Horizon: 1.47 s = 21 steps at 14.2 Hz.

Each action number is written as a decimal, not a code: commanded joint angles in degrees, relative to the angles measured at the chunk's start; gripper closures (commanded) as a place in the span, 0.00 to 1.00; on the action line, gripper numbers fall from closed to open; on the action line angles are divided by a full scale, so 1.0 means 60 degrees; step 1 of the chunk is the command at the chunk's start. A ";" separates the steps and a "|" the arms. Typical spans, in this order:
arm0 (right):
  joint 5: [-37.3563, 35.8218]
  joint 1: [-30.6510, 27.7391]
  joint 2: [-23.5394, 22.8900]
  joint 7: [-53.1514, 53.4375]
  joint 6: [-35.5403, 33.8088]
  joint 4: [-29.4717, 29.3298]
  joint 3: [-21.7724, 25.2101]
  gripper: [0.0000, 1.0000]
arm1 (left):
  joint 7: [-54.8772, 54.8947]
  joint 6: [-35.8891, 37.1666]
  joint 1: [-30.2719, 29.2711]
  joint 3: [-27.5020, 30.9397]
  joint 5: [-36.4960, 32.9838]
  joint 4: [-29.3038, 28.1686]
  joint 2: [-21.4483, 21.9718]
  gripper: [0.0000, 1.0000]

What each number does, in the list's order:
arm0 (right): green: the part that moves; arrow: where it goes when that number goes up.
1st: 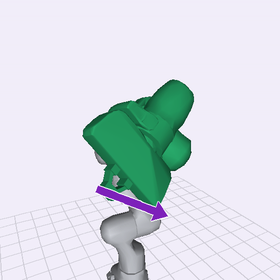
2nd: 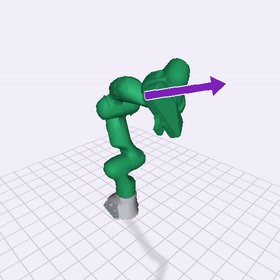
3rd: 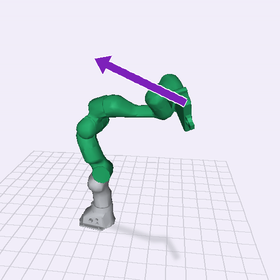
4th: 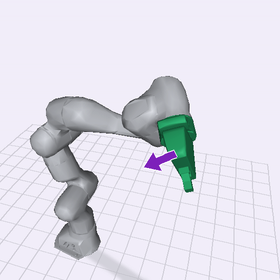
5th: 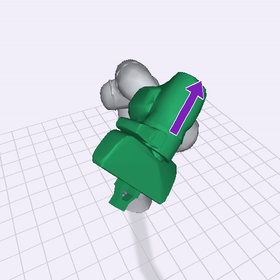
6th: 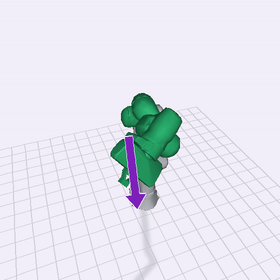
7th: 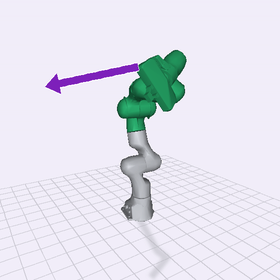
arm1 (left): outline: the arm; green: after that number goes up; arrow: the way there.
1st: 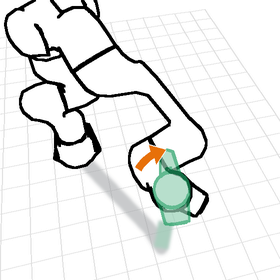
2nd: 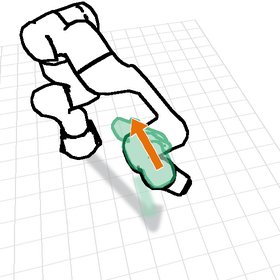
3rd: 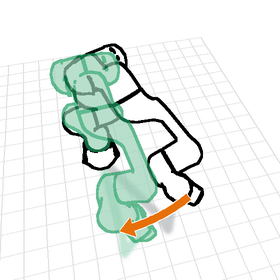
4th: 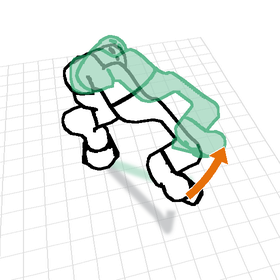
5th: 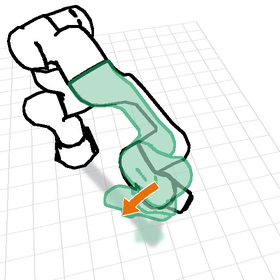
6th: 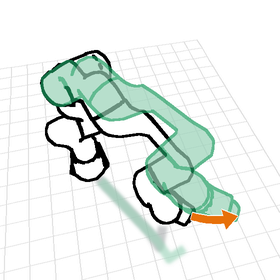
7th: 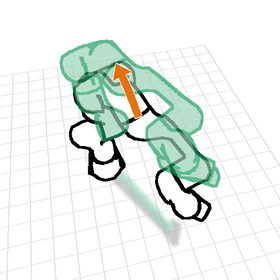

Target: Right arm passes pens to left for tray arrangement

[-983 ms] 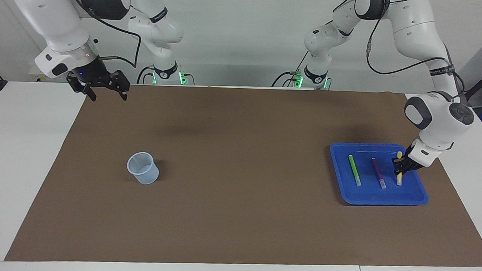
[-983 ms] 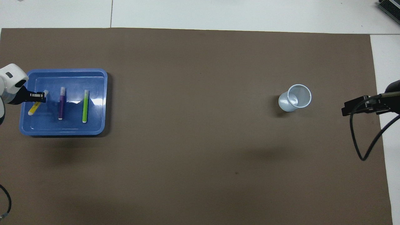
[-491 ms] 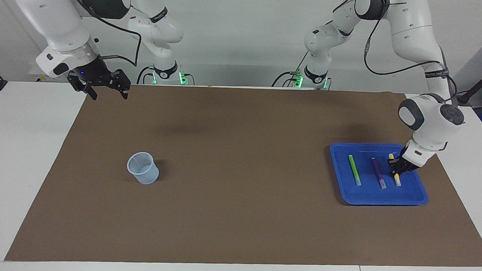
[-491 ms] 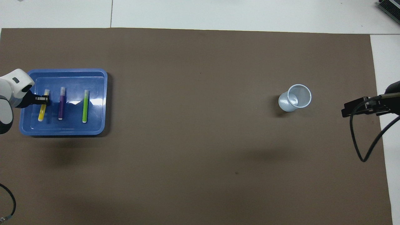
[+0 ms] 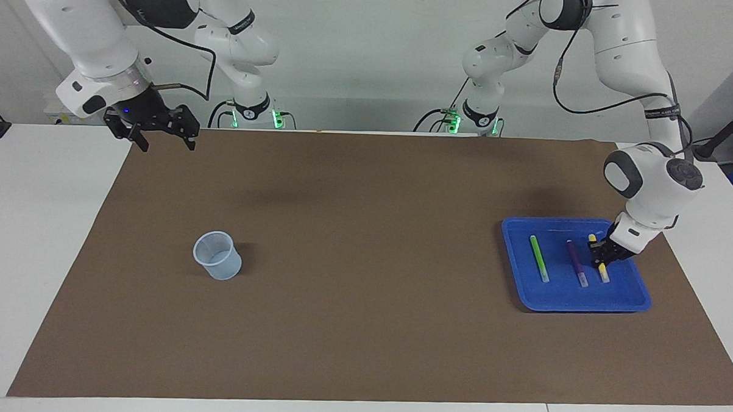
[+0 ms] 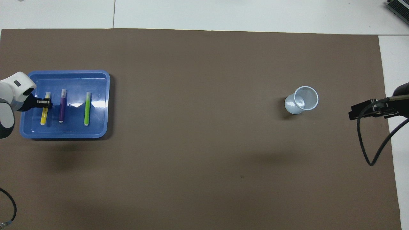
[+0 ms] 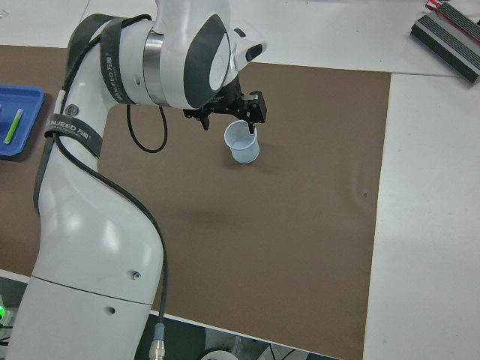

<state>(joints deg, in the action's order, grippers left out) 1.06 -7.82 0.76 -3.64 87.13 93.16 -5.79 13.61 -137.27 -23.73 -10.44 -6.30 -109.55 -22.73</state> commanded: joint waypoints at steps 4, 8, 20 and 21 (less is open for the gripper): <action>-0.0162 -0.0030 0.0239 -0.0214 0.0024 0.0280 -0.0032 0.00 | 0.0061 -0.0237 -0.0116 -0.0003 -0.0312 -0.0126 0.0067 0.67; -0.0162 -0.0045 0.0239 -0.0214 0.0024 0.0280 -0.0032 0.00 | 0.0046 -0.0019 -0.0102 -0.0018 -0.0312 0.0166 0.0053 0.00; -0.0162 -0.0016 0.0297 -0.0214 -0.0005 0.0324 -0.0046 0.00 | -0.0715 0.4697 0.1010 -0.0135 -0.0180 0.1867 0.1413 0.00; -0.0162 -0.0016 0.0297 -0.0214 -0.0005 0.0338 -0.0046 0.00 | -0.0715 0.4903 0.1157 -0.0121 -0.0180 0.1780 0.1618 0.00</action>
<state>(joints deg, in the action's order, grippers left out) 1.06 -7.81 0.99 -3.64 87.13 93.37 -5.83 10.23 -111.34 -18.57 -11.75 -6.95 -97.83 -16.31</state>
